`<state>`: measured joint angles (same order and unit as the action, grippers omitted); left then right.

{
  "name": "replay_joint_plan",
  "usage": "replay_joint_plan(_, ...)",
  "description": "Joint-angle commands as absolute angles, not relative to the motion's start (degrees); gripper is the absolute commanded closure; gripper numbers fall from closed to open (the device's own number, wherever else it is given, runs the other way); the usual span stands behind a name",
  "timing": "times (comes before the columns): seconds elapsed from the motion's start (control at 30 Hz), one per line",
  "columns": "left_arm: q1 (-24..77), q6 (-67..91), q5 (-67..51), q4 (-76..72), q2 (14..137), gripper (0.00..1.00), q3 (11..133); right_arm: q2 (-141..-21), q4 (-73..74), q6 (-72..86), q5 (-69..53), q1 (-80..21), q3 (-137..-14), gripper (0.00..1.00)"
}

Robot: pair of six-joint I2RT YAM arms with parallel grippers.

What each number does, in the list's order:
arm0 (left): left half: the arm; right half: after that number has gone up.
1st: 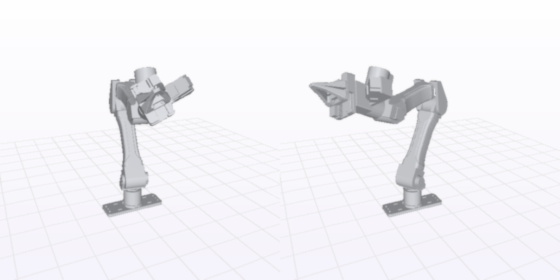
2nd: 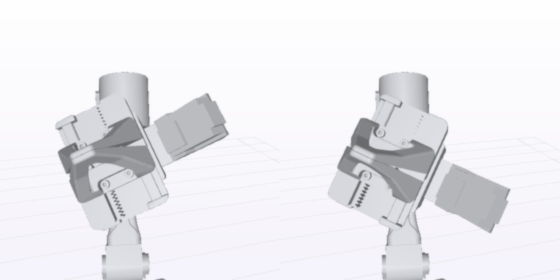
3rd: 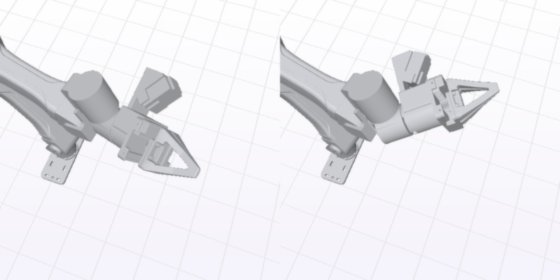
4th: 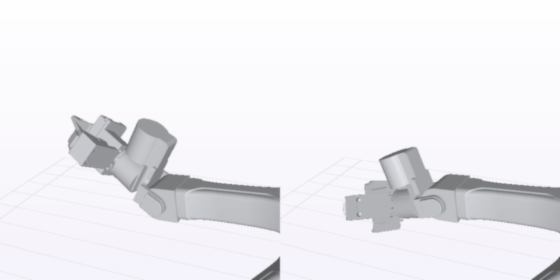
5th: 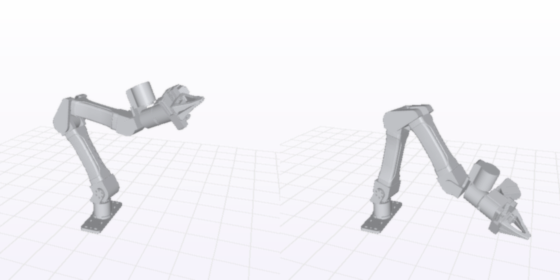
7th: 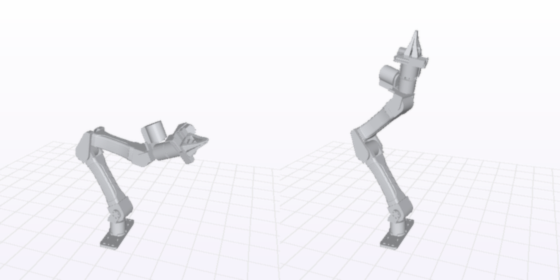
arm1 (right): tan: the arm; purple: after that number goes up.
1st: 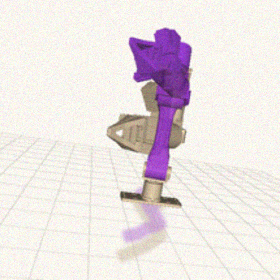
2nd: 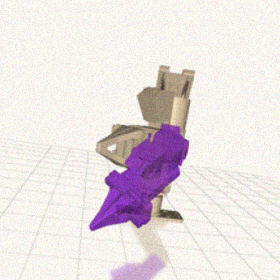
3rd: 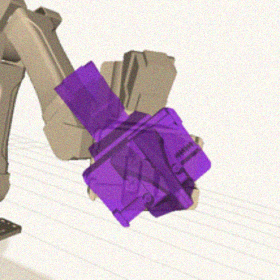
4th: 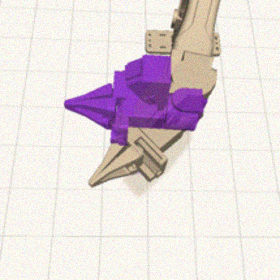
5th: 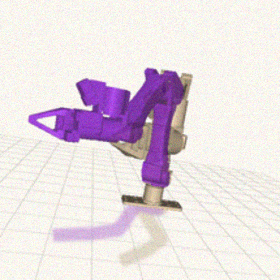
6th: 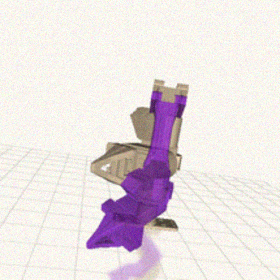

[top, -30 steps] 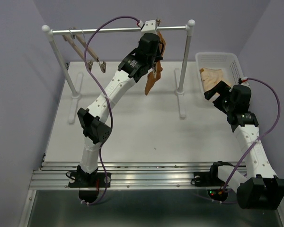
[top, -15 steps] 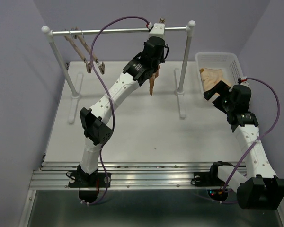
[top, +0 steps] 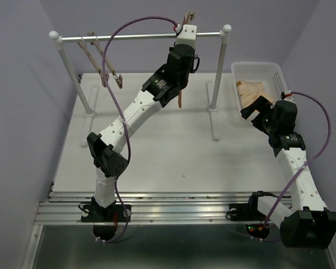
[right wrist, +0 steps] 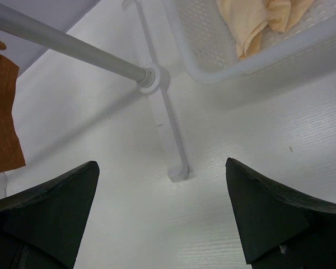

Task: Remove the underwear clipped to the hanger

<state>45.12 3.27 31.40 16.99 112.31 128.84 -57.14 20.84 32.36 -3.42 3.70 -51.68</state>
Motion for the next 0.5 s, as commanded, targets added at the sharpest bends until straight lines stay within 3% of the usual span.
replay_joint_plan(0.0, 45.62, 1.58, 34.02, 11.6, 106.79, 1.0, 127.1, -56.78, 17.49, 31.29, -4.13, 3.87, -52.03, 0.0)
replay_joint_plan(0.47, 46.67, 3.87, 32.26, 12.13, 101.43, 1.0, 116.91, -57.13, 17.49, 31.38, -5.36, 3.87, -51.77, 0.0)
